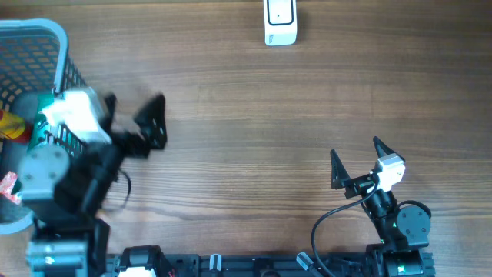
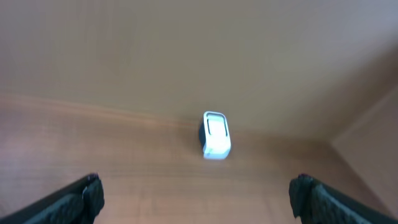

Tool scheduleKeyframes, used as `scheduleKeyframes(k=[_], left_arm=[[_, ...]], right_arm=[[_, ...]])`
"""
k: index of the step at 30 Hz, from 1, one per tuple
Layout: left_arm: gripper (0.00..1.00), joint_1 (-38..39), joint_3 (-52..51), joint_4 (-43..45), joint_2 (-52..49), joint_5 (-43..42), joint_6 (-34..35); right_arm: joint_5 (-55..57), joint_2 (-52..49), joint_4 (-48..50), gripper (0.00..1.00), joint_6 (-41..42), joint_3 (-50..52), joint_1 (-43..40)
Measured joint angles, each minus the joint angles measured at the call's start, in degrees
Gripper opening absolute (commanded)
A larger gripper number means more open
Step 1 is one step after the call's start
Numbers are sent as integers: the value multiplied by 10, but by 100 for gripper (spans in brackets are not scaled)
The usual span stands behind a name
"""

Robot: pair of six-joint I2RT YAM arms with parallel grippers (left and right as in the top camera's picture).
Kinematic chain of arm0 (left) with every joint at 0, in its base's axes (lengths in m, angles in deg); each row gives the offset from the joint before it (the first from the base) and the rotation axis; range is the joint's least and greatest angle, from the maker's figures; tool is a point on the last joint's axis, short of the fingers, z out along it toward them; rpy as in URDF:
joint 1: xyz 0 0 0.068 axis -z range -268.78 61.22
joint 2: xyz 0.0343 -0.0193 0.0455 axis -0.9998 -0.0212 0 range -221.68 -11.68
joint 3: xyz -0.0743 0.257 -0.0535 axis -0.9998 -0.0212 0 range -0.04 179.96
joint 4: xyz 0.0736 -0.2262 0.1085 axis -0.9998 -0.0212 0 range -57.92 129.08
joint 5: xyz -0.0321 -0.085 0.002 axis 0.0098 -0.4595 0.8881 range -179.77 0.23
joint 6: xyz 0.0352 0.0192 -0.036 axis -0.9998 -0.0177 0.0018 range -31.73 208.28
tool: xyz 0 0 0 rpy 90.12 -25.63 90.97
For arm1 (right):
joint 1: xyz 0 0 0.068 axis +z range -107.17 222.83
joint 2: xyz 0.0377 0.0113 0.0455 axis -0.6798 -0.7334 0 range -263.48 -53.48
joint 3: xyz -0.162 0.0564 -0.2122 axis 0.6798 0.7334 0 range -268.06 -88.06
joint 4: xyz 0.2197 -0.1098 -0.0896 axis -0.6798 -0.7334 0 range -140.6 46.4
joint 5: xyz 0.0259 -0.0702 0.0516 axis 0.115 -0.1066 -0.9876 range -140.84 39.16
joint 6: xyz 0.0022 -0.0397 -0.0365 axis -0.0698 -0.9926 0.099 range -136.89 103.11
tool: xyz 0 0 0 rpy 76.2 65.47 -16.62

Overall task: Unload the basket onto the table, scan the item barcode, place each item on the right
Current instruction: 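Reach the left gripper into the basket and grasp the green snack bag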

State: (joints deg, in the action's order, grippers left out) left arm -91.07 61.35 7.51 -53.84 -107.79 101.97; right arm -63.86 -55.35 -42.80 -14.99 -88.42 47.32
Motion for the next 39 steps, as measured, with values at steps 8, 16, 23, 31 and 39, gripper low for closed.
scheduleKeyframes(k=[8, 16, 23, 31, 39], left_arm=[[100, -39, 134, -128, -120, 41, 71], [100, -313, 379, -353, -322, 105, 225], [100, -488, 379, -452, -447, 111, 265], [100, -588, 378, -524, -554, 124, 265], [100, -592, 282, -415, -558, 135, 263]], right_arm=[[0, 0, 0, 100, 0, 0, 0], [0, 0, 0, 100, 0, 0, 0], [0, 0, 0, 100, 0, 0, 0], [0, 0, 0, 100, 0, 0, 0], [0, 0, 0, 100, 0, 0, 0]])
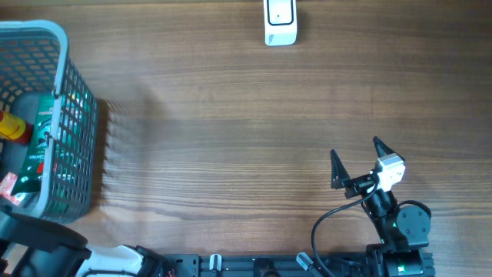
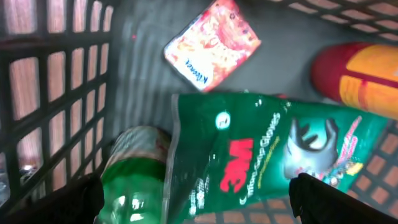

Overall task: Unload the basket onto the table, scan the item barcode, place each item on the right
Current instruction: 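Reach the left gripper into the basket and grasp the green snack bag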

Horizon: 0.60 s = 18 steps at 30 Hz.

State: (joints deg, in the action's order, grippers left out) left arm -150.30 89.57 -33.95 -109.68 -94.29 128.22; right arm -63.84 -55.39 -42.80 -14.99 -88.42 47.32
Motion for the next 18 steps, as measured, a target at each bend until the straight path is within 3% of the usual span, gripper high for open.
scheduleKeyframes(k=[18], left_arm=[[100, 64, -31, 67, -103, 47, -2]], right_arm=[[0, 0, 0, 100, 0, 0, 0]])
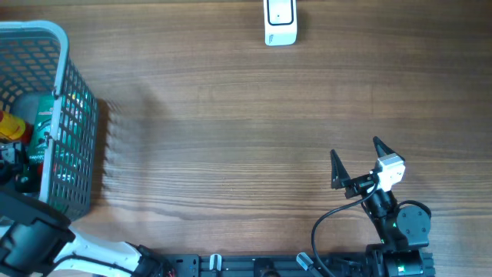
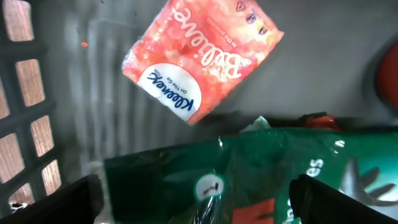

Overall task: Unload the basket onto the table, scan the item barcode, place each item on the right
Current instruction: 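Reach the left gripper into the basket and grasp the green snack bag, then carry the green bag out with the left gripper and drop it on the table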

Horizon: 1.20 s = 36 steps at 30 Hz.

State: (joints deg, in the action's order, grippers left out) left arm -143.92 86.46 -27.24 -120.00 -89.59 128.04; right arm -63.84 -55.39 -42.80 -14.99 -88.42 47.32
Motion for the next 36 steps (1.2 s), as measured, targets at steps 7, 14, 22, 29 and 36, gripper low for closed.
scheduleKeyframes(k=[7, 14, 22, 29, 36], left_arm=[[26, 43, -1, 60, -33, -38, 1], [4, 96, 0, 113, -34, -116, -4], [4, 98, 36, 124, 82, -187, -4], [4, 101, 42, 163, 236, -202, -4], [4, 102, 43, 205, 425, -225, 20]], right_arm=[[0, 0, 0, 100, 0, 0, 0], [0, 0, 0, 100, 0, 0, 0], [0, 0, 0, 100, 0, 0, 0], [0, 0, 0, 100, 0, 0, 0], [0, 0, 0, 100, 0, 0, 0]])
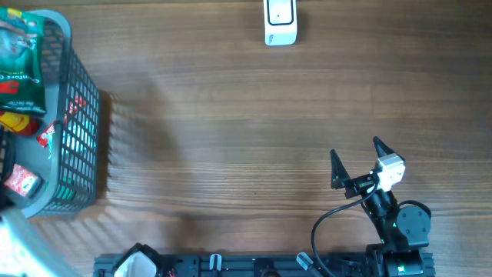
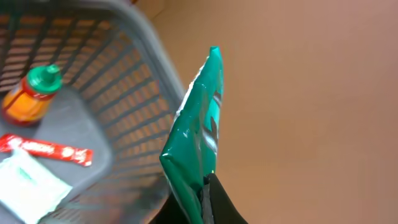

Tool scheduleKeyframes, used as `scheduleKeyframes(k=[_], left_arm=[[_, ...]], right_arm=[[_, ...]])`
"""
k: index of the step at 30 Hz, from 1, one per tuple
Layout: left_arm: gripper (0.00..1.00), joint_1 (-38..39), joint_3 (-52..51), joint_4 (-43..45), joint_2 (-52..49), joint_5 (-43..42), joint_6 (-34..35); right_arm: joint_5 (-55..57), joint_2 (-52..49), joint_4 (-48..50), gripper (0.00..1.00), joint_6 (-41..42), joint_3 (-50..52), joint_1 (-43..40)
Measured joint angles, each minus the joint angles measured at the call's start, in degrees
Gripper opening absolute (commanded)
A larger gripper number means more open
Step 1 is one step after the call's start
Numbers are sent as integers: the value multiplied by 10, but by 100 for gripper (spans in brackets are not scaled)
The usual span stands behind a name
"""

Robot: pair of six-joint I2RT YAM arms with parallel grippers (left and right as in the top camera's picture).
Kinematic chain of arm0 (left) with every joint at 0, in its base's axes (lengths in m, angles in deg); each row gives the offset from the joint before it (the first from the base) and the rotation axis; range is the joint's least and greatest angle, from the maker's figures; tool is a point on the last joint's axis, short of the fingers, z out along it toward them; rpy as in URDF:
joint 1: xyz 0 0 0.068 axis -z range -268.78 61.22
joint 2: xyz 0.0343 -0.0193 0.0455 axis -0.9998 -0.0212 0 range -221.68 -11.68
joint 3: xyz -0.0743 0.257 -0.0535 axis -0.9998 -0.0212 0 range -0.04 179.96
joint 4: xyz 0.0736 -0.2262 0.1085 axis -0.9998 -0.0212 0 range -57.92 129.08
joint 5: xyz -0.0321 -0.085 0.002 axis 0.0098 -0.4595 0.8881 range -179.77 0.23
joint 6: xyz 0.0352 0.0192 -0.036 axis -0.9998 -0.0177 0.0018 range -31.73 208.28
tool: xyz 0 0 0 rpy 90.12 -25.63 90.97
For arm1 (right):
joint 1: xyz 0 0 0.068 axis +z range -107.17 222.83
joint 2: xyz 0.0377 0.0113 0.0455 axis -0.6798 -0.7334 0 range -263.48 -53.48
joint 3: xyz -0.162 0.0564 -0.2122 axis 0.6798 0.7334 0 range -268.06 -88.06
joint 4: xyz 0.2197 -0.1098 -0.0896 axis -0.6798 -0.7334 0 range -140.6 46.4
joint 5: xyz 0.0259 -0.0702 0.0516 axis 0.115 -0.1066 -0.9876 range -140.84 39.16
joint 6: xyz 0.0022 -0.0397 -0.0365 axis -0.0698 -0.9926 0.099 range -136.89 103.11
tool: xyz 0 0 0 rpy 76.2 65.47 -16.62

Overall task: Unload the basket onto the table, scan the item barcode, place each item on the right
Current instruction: 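Carry the green bag out with the left gripper and drop it on the table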

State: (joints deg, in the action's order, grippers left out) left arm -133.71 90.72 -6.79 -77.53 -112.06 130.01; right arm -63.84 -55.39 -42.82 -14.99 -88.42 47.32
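Observation:
My left gripper (image 2: 204, 188) is shut on a green 3M glove packet (image 2: 196, 137). The packet hangs edge-on above the grey mesh basket (image 2: 134, 93). In the overhead view the green packet (image 1: 19, 61) shows over the basket's far left corner; the left gripper itself is hidden there. The white barcode scanner (image 1: 280, 21) stands at the table's far edge, right of middle. Near the front right, my right gripper (image 1: 357, 160) rests open with nothing between its fingers.
The basket (image 1: 83, 115) stands at the table's left edge. It holds an orange bottle with a green cap (image 2: 28, 93), a red sachet (image 2: 46, 151) and a pale tissue pack (image 2: 28, 183). Bare wooden table (image 1: 231, 138) lies between basket, scanner and right arm.
My left gripper was open low in the basket over the green packet and the tissue pack. Now it is shut on the packet, which is raised above the basket. The right arm has not moved.
First my left gripper was open over the table beside the basket, facing the scanner. Then it was open inside the basket above the green packet, then closer to it. Now it holds the packet lifted out. The right arm stayed still throughout.

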Motion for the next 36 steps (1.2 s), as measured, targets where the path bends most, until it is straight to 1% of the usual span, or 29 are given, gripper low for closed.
scheduleKeyframes(k=[3, 4, 5, 6, 7, 8, 9, 11, 12, 16, 18, 20, 21, 23, 24, 26, 27, 29, 31, 32, 34, 36], left_arm=[[4, 10, 2, -30, 76, -19, 6], [4, 20, 4, -68, 99, -23, 7], [4, 27, 4, -87, 112, -28, 7], [4, 42, 7, -129, 133, -28, 7], [4, 66, 9, -195, 142, -31, 7], [4, 87, 8, -234, 147, -33, 5], [4, 97, 8, -252, 147, -31, 3], [4, 134, 1, -319, 146, -31, -3], [4, 143, -6, -333, 146, -30, -5], [4, 156, -79, -334, 146, -27, 9], [4, 156, -152, -320, 143, -24, 30], [4, 161, -203, -287, 143, -23, 40], [4, 175, -245, -268, 144, -22, 49], [4, 211, -291, -228, 141, -9, 69], [4, 241, -300, -205, 144, 14, 85], [4, 308, -315, -198, 147, 49, 131], [4, 369, -322, -188, 144, 95, 164], [4, 466, -322, -179, 141, 175, 224], [4, 577, -322, -175, 135, 274, 310], [4, 610, -322, -175, 127, 309, 342], [4, 697, -322, -172, 83, 398, 429], [4, 737, -322, -157, 21, 447, 488]], right_arm=[[0, 0, 0, 100, 0, 0, 0], [0, 0, 0, 100, 0, 0, 0], [0, 0, 1, 100, 0, 0, 0], [0, 0, 1, 100, 0, 0, 0], [0, 0, 0, 100, 0, 0, 0], [0, 0, 1, 100, 0, 0, 0], [0, 0, 0, 100, 0, 0, 0], [0, 0, 0, 100, 0, 0, 0], [0, 0, 0, 100, 0, 0, 0], [0, 0, 0, 100, 0, 0, 0], [0, 0, 0, 100, 0, 0, 0], [0, 0, 0, 100, 0, 0, 0], [0, 0, 1, 100, 0, 0, 0], [0, 0, 0, 100, 0, 0, 0], [0, 0, 0, 100, 0, 0, 0], [0, 0, 0, 100, 0, 0, 0], [0, 0, 0, 100, 0, 0, 0], [0, 0, 0, 100, 0, 0, 0], [0, 0, 0, 100, 0, 0, 0], [0, 0, 0, 100, 0, 0, 0], [0, 0, 0, 100, 0, 0, 0], [0, 0, 0, 100, 0, 0, 0]])
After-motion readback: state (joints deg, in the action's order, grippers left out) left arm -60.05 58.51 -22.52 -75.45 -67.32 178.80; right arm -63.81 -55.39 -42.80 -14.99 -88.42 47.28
